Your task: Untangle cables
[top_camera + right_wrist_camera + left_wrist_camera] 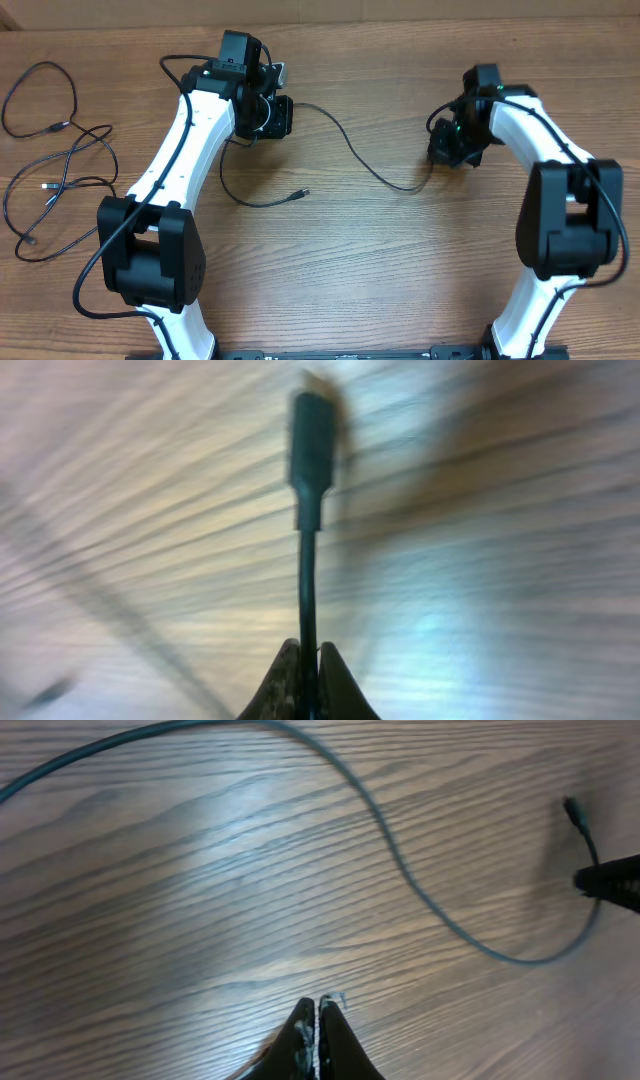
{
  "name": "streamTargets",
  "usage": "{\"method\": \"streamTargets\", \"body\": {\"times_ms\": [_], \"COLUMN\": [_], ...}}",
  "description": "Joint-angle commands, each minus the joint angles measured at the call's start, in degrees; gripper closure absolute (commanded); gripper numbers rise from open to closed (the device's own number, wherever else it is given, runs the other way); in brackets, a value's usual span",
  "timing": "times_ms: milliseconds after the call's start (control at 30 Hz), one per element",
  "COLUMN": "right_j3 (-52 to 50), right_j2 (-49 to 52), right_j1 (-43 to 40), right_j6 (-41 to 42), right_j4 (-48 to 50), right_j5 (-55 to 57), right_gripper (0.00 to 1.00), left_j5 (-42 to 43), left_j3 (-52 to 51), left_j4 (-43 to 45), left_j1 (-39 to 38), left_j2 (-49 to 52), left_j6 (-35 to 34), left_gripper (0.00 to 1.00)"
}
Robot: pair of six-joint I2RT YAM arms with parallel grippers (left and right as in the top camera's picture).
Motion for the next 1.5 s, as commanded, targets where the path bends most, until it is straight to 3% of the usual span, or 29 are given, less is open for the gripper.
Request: {"method": "streamTargets", "body": {"times_ms": [0,233,467,667,867,1200,1467], "right_j3": [6.5,14.2,18.2,19.8,20.1,20.1,20.1], "right_j2": [-9.6,-17.2,-19.4,-19.4,-20.3,-20.4,-20.3], "right_j1": [0.3,0.3,0.3,0.3,0.3,0.3,0.3], "right_j6": [-0.8,2.3,5.5,5.1,4.9,2.3,1.4], "right_j4": [-2.1,-8.3,-9.0,-9.0,-8.6,-8.8,-9.0], "right_j5": [-11.3,-18.3,-27.8,-40.9,-41.5,-41.7,-41.7], "right_gripper": [0.96,0.96,0.96,0.96,0.96,0.96,0.96], "left_j5": [3.1,2.8,2.8,2.9,3.5,3.7,3.8], "left_j3": [0.2,0.2,0.2,0.1,0.1,0.1,0.1], "left_j4": [0.3,1.2,3.2,9.4,11.3,11.1,8.2], "left_j1": [-0.3,-0.3,-0.9,-2.8,-5.1,-5.0,-5.0], "left_j2": [-0.9,-0.6,-0.3,-0.3,-0.3,1.4,7.6], "left_j6": [2.3,4.7,6.0,7.3,14.4,38.6,52.3], "left_gripper": [0.80,0.35,0.01,0.00,0.01,0.01,0.01]}}
